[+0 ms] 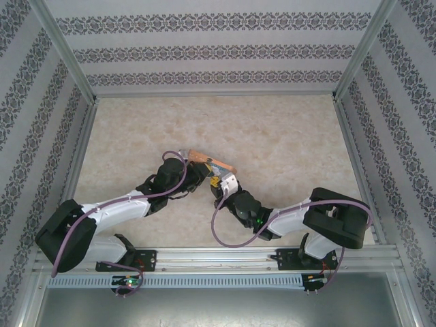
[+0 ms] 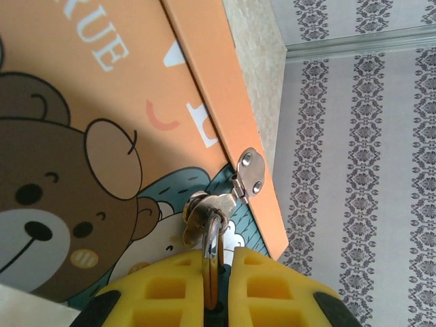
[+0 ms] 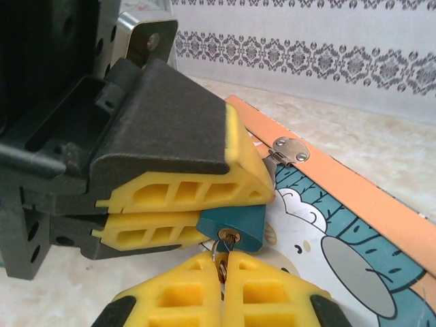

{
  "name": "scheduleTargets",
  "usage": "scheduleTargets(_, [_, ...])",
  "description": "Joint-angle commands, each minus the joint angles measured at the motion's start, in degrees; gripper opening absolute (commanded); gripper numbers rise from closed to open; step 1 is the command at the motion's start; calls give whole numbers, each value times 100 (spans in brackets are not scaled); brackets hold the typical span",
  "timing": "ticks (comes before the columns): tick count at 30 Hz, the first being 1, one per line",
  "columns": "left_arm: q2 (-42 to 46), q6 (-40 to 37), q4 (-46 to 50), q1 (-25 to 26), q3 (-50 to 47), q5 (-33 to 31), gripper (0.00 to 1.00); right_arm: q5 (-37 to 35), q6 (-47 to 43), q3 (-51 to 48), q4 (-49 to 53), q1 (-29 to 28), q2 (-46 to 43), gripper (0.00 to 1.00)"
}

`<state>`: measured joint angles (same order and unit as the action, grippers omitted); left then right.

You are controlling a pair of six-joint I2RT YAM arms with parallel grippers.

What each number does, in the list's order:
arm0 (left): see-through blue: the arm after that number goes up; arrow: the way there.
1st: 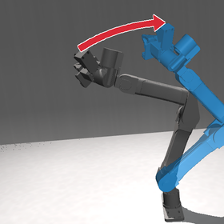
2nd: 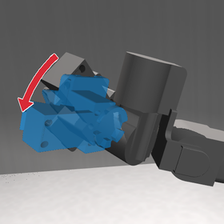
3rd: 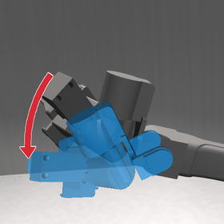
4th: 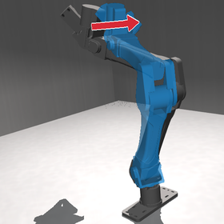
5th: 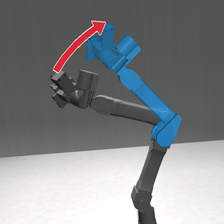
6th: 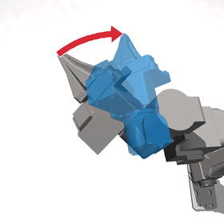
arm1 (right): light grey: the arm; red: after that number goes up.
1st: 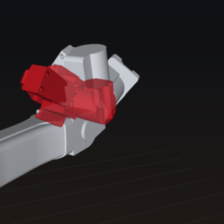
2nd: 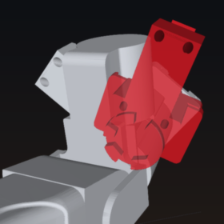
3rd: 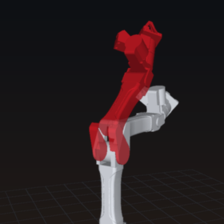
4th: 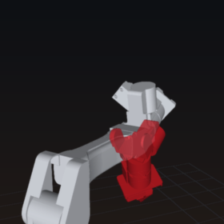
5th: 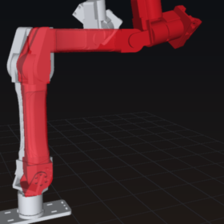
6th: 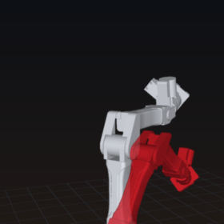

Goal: Unlock a padlock with a key

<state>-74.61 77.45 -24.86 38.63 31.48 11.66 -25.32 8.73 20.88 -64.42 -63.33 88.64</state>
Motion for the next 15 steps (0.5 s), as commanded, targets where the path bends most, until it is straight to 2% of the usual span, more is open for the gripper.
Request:
scheduleTargets(1, [-143,77,-194,298,-169,447,0,413,1143,328,-478,50,-86,0])
scheduleTargets(9, [-311,38,-384,410,-218,331,0,548,1668,324,-773,197,106,0])
scheduleTargets(15, [-507,33,-625,417,-259,285,2,442,1421,186,-668,198,250,0])
